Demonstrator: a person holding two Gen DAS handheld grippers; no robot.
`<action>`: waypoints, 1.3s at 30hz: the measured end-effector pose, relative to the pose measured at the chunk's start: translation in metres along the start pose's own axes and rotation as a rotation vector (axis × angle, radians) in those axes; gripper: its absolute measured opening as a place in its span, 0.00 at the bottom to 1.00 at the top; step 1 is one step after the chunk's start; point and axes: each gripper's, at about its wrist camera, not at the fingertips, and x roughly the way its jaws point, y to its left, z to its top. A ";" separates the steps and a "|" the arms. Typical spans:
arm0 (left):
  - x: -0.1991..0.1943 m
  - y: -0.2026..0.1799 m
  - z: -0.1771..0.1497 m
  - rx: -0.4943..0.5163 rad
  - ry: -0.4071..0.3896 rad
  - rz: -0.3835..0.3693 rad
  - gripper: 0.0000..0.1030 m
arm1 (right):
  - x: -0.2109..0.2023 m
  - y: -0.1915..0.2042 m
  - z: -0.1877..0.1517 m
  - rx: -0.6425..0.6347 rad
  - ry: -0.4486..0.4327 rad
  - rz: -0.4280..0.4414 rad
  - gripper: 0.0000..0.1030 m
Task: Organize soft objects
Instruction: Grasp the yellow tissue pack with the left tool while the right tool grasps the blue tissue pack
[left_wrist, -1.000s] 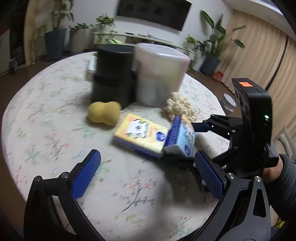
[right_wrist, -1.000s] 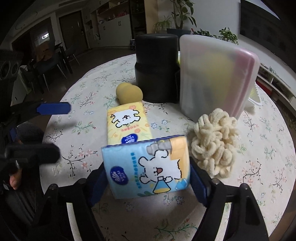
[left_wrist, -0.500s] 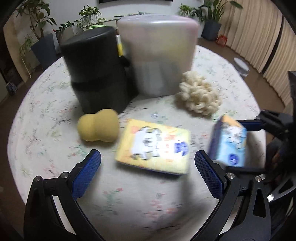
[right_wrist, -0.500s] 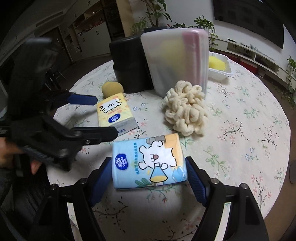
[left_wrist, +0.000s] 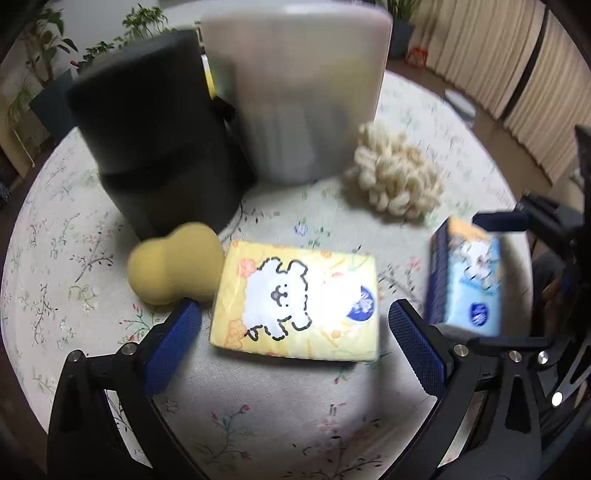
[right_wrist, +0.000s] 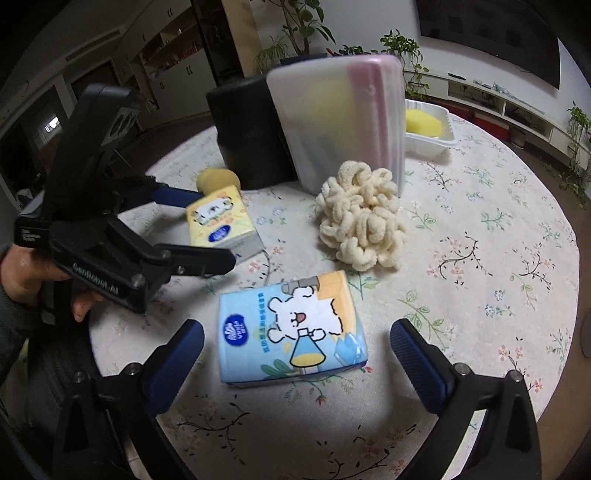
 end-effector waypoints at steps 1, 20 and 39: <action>0.000 0.000 0.001 0.002 -0.007 0.007 1.00 | 0.002 0.001 0.000 -0.003 0.009 -0.015 1.00; 0.000 0.001 -0.004 -0.008 -0.051 0.051 0.98 | 0.020 0.004 0.009 -0.016 0.010 -0.079 0.99; -0.026 0.005 -0.040 -0.103 -0.123 0.067 0.73 | 0.019 0.007 0.008 -0.014 -0.004 -0.198 0.74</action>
